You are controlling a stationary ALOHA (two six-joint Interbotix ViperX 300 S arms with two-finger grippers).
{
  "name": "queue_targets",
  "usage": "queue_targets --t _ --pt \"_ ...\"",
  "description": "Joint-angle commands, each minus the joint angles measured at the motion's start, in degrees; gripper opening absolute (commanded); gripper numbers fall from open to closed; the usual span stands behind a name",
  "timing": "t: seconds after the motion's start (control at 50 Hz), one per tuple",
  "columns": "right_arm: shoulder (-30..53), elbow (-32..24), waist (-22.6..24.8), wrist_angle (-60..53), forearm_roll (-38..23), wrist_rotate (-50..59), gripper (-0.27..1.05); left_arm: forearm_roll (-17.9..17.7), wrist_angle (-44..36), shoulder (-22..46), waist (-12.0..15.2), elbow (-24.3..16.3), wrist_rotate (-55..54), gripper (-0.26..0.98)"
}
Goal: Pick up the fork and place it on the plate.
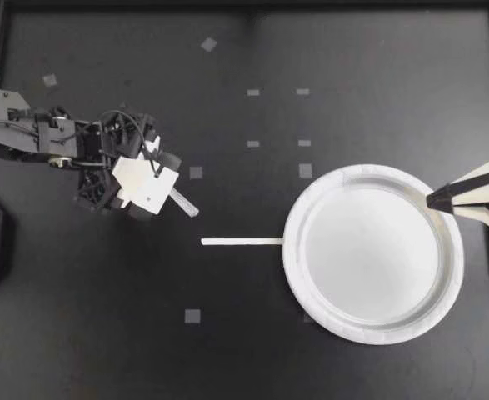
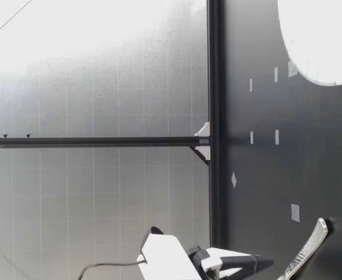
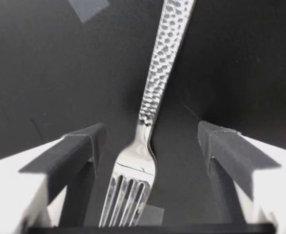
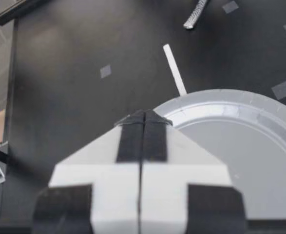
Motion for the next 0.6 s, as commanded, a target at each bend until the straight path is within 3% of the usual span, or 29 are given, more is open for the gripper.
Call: queue_targets --t 0.0,0.26,0.58 --pt "0.2 -0.6 -0.3 -0.9 0.2 -0.1 -0.03 -0.1 -0.9 -0.4 0.2 -0.8 -0.1 0.61" --pt "0.2 -0.2 -0.3 -1.0 0.3 0.3 -0.03 -0.3 -1.6 1.8 0.2 -1.0 -0.4 0.53" --pt "0.2 -0.1 -0.3 -1.0 0.6 0.4 -0.03 -0.4 -2.0 2.5 1.3 -1.1 -0.4 0.53"
